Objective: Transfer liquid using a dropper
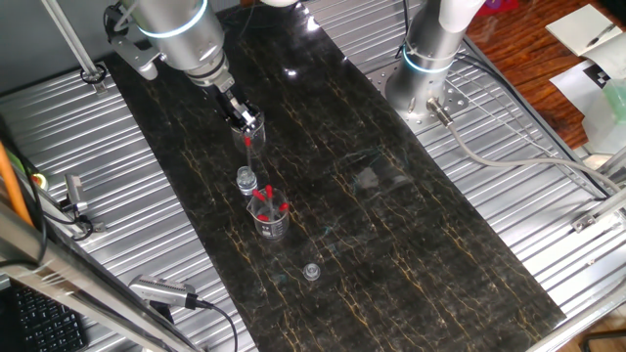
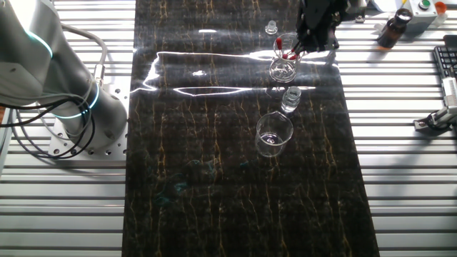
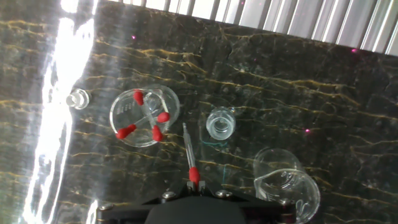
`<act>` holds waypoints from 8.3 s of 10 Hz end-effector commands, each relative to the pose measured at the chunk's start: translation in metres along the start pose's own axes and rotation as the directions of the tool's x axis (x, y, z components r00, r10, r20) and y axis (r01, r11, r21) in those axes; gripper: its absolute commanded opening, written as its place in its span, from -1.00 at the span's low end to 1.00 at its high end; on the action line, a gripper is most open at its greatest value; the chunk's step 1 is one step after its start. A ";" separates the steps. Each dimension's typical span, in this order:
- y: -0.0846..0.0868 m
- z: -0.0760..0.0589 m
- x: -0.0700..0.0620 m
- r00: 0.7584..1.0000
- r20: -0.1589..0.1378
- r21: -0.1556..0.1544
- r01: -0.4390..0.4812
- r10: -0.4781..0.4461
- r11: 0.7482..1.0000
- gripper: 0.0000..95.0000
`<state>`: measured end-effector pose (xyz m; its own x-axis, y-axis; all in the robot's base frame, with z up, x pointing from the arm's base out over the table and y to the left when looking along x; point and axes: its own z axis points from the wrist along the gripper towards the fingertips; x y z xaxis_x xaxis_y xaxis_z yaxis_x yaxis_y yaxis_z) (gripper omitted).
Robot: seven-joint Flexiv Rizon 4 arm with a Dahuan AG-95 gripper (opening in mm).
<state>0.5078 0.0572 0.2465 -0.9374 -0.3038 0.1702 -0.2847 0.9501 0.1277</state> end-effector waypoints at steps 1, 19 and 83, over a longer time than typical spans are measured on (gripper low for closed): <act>-0.004 -0.001 0.002 1.000 0.003 -0.002 0.006 -0.006 1.000 -1.00; -0.040 0.025 0.003 0.997 -0.012 0.036 0.071 -0.071 0.997 -1.00; -0.039 0.109 -0.029 0.986 0.011 0.053 0.164 -0.164 0.985 -0.20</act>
<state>0.5246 0.0365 0.1282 -0.8793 -0.4565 0.1358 -0.4460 0.8893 0.1015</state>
